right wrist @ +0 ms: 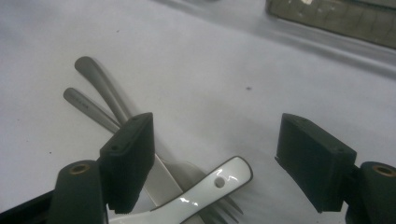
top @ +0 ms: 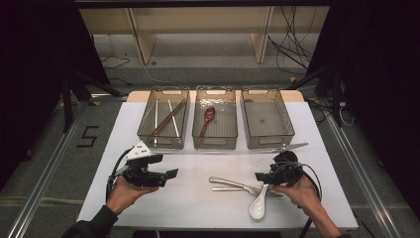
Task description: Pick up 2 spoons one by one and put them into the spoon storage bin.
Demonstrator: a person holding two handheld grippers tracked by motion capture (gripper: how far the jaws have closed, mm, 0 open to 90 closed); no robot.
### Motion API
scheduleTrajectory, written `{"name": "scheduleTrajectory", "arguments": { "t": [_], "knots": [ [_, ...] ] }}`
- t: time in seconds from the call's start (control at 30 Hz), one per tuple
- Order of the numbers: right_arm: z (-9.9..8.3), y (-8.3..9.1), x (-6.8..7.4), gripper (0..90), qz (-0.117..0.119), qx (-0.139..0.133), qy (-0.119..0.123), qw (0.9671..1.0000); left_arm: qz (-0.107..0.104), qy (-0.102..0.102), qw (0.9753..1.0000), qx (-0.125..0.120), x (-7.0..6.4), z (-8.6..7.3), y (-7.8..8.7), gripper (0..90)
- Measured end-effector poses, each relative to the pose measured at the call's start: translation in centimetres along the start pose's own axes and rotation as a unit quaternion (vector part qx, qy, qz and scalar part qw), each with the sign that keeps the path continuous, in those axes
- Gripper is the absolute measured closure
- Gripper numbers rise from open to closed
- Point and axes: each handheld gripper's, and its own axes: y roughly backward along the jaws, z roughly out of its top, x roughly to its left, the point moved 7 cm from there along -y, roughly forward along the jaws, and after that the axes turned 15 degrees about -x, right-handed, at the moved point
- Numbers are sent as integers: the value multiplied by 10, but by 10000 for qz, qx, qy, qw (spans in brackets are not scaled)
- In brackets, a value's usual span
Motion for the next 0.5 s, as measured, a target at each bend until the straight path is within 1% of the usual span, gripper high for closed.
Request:
{"name": "scheduleTrajectory", "arguments": {
  "t": [0.23,0.5],
  "knots": [
    [-10,-4,-2,303,-18,319,-204,9993,-5,5,10000,-5,-2,-1,0,194],
    [-20,-8,-4,302,-9,642,-484,9968,-42,-32,10000,46,-3,-3,-1,194]
  ]
}}
